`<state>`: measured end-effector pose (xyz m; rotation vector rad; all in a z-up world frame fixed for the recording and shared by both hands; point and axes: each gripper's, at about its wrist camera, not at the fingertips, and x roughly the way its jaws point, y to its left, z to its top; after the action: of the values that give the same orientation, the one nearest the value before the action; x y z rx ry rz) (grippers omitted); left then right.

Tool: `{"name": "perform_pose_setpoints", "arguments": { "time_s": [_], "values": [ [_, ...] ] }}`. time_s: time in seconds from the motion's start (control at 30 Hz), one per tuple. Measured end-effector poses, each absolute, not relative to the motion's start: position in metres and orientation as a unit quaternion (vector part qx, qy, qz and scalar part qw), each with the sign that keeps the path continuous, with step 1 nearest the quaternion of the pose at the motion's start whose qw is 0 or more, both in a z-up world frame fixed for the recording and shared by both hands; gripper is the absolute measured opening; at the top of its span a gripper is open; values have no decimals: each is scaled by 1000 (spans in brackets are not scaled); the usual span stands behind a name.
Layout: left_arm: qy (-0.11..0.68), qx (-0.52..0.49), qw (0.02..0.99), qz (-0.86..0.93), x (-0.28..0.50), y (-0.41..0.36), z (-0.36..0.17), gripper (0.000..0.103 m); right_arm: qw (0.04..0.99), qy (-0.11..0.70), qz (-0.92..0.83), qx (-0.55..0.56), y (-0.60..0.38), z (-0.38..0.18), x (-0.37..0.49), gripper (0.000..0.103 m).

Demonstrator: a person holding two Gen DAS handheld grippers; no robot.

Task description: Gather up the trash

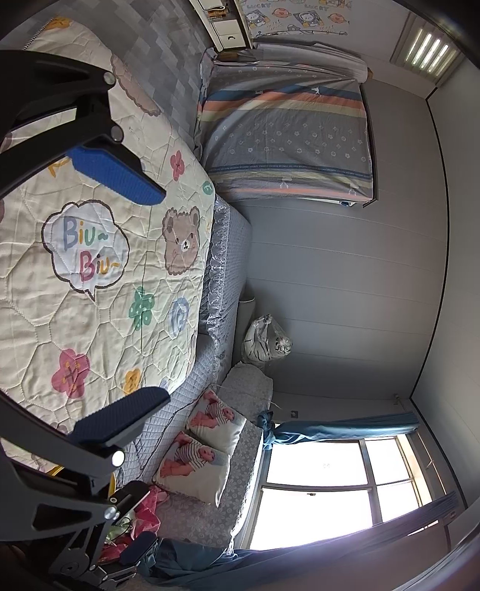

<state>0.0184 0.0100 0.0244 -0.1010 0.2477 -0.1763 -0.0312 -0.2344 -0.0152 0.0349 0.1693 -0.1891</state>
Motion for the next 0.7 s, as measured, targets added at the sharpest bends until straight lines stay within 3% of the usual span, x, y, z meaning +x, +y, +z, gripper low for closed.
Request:
{"name": "perform_pose_setpoints", "arguments": {
  "time_s": [0.7],
  "values": [
    [131, -49, 986, -94, 22, 6, 15, 95, 991, 93, -98, 23, -236, -20, -27, 95]
  ]
}}
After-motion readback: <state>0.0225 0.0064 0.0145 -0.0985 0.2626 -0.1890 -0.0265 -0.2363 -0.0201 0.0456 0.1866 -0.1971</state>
